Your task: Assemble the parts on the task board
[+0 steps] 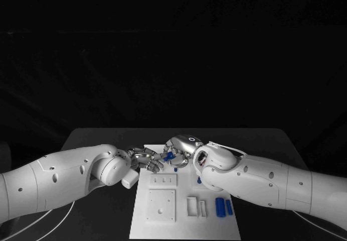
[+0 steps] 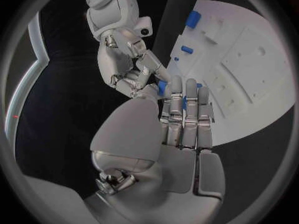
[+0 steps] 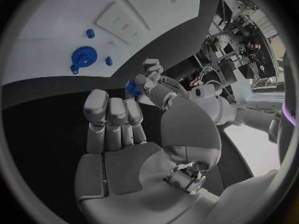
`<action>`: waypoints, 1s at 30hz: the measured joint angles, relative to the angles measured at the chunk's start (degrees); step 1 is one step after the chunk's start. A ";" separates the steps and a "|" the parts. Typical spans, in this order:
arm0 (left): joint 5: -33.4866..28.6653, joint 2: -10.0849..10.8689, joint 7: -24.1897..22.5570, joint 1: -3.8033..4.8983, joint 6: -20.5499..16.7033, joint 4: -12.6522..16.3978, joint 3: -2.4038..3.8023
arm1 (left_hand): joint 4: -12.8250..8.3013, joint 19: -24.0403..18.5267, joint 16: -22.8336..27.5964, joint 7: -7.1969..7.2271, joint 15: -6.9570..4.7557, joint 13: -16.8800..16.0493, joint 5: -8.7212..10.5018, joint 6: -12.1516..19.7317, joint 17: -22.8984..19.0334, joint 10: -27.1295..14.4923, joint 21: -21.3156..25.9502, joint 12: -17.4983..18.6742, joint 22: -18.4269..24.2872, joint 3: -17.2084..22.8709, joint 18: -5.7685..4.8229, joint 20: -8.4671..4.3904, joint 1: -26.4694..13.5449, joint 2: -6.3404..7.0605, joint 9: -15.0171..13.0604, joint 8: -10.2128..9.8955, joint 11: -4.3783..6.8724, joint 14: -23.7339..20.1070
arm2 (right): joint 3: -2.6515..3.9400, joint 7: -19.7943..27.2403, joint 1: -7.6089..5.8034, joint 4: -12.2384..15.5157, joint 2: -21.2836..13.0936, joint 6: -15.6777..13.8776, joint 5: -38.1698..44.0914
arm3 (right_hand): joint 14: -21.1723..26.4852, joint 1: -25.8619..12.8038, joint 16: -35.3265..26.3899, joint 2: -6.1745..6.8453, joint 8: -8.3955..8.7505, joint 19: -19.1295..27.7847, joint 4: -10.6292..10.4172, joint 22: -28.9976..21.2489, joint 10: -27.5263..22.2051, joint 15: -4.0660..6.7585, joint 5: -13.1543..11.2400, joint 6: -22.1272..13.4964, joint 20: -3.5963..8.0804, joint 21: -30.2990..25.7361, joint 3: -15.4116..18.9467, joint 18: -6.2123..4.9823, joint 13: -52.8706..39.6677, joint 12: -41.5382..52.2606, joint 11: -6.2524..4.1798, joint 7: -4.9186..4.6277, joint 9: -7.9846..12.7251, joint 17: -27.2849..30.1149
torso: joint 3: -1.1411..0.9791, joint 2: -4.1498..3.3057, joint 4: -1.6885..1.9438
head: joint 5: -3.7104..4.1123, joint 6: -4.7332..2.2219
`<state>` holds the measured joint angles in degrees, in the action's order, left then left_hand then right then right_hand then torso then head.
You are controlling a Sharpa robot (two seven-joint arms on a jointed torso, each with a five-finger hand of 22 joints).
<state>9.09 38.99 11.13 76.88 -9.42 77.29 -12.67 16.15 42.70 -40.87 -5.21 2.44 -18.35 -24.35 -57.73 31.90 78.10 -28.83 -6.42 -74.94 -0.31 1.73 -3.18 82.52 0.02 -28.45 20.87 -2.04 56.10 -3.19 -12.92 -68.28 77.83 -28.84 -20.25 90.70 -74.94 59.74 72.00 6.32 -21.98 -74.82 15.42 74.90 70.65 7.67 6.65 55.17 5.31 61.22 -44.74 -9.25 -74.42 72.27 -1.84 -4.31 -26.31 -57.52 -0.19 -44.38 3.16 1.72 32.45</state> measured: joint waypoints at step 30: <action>1.95 -0.39 1.85 -0.11 0.38 -0.37 0.02 | 0.51 0.21 -0.40 0.01 0.00 -0.36 6.87 0.01 -0.61 0.00 0.00 0.22 0.02 -0.12 -0.21 -0.20 -5.35 3.44 -0.45 -0.51 0.00 0.00 | -0.02 -0.10 0.08 0.47 -0.08 -0.01 -0.04 | -0.10 -0.01 0.00 0.02 0.10 0.12 0.00 0.04 0.41 -0.12 -0.05 0.15 0.12 0.00 0.00 -0.02 -0.04 0.00 -0.01 0.15 0.00 0.02 | -0.02 -0.04 0.00 | -0.01 0.32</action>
<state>11.05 38.60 12.98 76.77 -9.05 76.92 -12.65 16.66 42.91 -41.27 -5.20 2.45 -18.71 -17.48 -57.73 31.29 78.09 -28.83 -6.20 -74.92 -0.43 1.52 -3.38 77.17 3.46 -28.91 20.36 -2.05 56.10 -3.21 -13.02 -68.20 78.30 -28.92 -20.26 90.66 -75.03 59.74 72.00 6.35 -21.88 -74.69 15.42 74.94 71.06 7.55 6.60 55.32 5.43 61.22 -44.74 -9.27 -74.46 72.27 -1.85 -4.16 -26.31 -57.50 -0.21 -44.42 3.16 1.71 32.77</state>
